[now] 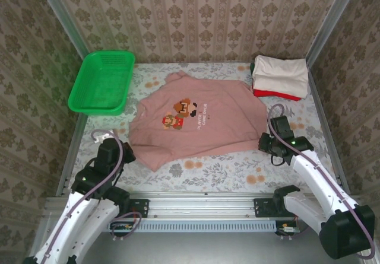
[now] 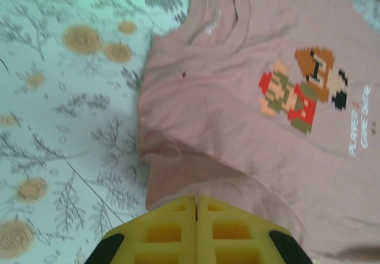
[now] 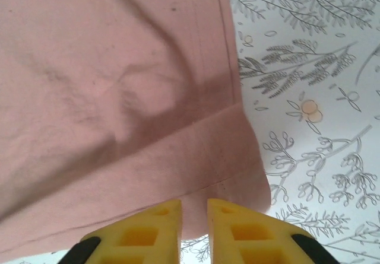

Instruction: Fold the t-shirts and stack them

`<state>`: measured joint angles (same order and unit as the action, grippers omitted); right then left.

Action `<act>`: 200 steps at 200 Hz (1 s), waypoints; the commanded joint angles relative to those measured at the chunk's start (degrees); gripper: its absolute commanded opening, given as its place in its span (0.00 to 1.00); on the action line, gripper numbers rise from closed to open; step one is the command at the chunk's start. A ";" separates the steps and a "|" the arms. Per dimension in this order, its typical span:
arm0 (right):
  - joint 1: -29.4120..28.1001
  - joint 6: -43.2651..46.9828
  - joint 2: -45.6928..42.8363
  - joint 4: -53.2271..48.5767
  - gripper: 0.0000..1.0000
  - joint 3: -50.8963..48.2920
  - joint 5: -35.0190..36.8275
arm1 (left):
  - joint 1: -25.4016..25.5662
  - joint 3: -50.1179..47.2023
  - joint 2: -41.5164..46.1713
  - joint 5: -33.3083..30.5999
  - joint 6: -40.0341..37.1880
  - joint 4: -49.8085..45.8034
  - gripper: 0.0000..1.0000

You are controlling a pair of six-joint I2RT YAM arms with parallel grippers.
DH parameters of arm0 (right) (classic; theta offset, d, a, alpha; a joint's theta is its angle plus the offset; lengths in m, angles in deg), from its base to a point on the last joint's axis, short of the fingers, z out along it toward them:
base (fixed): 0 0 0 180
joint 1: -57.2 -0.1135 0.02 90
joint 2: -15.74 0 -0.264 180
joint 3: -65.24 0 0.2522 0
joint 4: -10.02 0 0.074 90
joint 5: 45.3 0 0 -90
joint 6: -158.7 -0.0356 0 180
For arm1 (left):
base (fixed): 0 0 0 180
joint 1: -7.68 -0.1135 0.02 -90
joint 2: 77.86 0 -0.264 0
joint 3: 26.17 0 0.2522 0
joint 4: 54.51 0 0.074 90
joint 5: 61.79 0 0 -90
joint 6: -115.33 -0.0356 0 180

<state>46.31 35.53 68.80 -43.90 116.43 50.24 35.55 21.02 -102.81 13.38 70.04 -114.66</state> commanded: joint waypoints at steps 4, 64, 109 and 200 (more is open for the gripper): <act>-0.29 -1.32 -1.58 -2.56 0.32 2.38 1.79 | 2.42 -1.18 0.00 -0.30 2.97 -3.69 0.34; -5.92 -2.11 3.53 4.70 0.46 6.94 0.87 | 2.14 8.32 -10.19 -7.34 -7.56 0.38 0.69; -13.26 -5.43 20.96 13.31 0.48 6.31 3.08 | 0.42 18.45 -42.97 1.44 -18.02 20.05 0.69; -18.49 -14.02 28.91 12.15 0.54 0.54 4.90 | -10.40 43.87 -90.47 8.80 -19.08 22.82 0.59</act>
<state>29.50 25.74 99.53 -29.39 119.30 53.32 28.84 63.93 -190.09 20.64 50.91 -88.92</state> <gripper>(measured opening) 0.534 0.596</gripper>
